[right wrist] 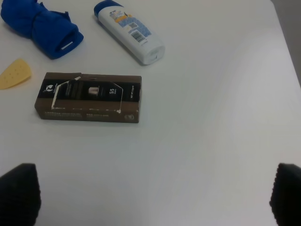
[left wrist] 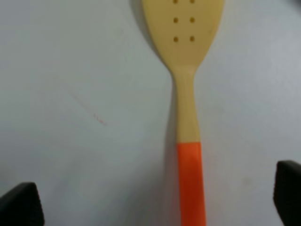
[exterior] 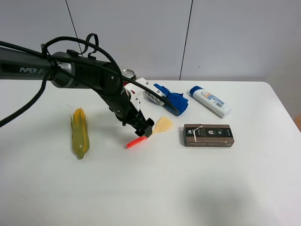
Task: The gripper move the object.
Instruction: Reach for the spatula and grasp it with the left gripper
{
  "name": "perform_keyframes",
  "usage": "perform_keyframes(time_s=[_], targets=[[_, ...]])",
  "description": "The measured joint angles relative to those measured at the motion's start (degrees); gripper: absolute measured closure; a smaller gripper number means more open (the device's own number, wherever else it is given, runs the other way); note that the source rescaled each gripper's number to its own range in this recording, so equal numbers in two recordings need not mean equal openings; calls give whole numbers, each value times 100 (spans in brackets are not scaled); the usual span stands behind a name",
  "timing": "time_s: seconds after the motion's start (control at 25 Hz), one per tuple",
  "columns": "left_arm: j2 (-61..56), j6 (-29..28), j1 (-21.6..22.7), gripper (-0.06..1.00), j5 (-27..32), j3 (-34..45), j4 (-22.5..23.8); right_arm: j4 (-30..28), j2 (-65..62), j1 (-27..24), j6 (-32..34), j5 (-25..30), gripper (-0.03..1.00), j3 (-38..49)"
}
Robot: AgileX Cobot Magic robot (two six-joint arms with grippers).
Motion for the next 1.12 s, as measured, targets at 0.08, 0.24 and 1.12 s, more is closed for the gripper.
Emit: perform_keyframes(time_s=[0.08,0.24,1.12], targets=[[62,-38,-71,-6,-52,0,168,0,0,0,0,0,-3,0],[216,-65,-251,-6,-106,0,272,0,0,0,0,0,-3,0],[687,-170,-302,-4,-444,0,494,0,0,0,0,0,-3,0]])
